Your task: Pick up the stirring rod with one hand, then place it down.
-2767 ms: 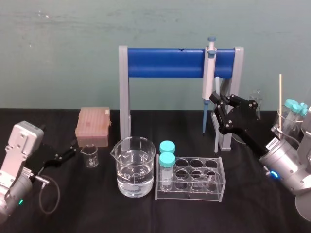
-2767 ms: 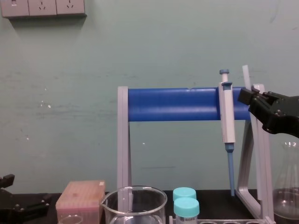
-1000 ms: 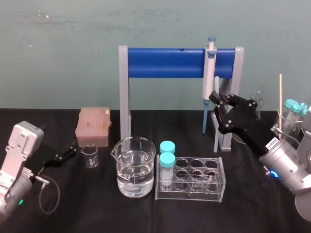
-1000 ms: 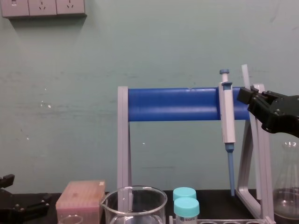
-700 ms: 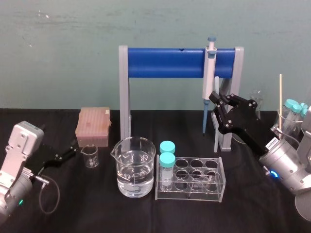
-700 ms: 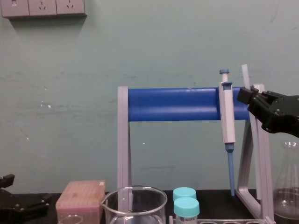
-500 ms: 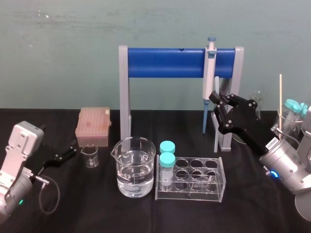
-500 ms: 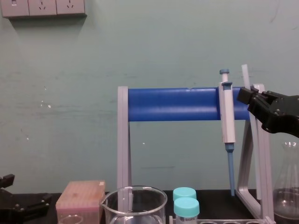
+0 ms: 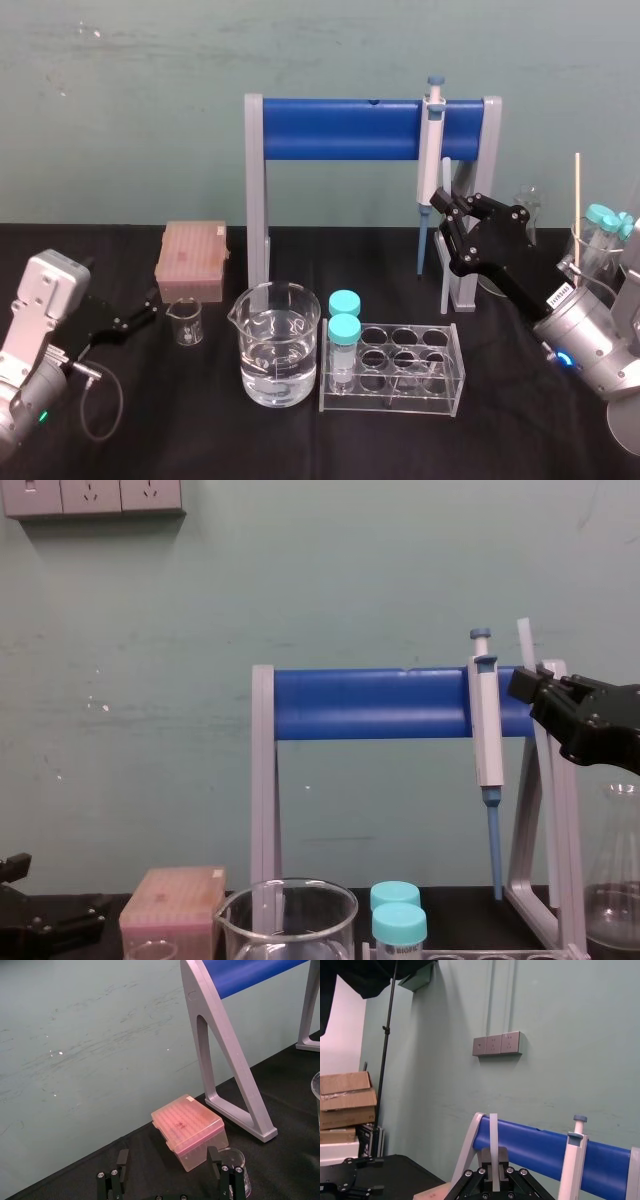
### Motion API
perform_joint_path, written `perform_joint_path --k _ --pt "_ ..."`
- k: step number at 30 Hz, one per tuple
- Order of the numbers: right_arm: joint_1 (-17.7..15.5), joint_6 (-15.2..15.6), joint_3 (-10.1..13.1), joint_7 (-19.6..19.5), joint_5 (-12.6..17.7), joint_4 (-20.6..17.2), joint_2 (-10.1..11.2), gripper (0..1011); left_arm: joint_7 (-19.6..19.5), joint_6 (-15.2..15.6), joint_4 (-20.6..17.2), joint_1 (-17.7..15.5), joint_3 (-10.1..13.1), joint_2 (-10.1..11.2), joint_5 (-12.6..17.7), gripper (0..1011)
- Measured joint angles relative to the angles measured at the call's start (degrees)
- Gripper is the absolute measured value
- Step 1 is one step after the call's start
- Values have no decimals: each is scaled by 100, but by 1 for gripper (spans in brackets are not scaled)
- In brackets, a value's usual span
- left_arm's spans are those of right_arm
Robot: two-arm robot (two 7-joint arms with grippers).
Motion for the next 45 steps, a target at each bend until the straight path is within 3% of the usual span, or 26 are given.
perform_joint_path --k 30,45 --pt "-1 6 3 6 0 0 0 67 0 0 0 0 0 0 0 1000" --pt "-130 519 -68 484 361 -180 223 67 0 0 0 0 0 0 0 1000"
